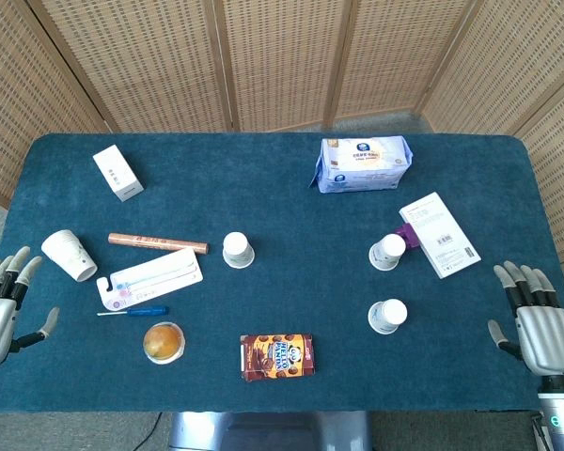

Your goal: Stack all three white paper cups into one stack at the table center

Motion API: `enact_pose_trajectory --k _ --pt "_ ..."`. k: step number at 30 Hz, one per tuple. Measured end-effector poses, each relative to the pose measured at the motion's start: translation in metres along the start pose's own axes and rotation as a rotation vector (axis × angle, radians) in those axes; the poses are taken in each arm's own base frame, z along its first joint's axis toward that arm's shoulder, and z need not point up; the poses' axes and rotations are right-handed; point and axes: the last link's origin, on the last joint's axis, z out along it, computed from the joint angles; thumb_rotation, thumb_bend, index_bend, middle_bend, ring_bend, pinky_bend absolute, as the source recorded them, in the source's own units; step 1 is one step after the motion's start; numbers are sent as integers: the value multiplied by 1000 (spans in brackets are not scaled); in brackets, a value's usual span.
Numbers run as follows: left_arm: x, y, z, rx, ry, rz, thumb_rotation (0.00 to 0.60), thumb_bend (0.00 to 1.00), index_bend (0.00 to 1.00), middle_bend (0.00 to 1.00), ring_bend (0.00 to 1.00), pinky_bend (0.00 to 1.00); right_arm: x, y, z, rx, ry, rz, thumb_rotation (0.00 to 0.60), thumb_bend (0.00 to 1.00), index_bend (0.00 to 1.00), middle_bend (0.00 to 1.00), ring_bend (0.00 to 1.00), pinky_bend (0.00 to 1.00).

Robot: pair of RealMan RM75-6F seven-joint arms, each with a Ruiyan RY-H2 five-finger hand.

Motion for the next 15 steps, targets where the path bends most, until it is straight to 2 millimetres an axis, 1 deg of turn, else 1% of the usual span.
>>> enact_pose_trajectory --k 6,15 --pt "-1 -1 0 0 -4 -2 286 445 0 0 0 70 -3 -3 1 12 -16 6 600 393 0 0 0 112" --pt "6 2 -2 -21 10 -5 284 444 0 0 0 75 -3 -10 4 57 -19 51 600 392 0 0 0 121"
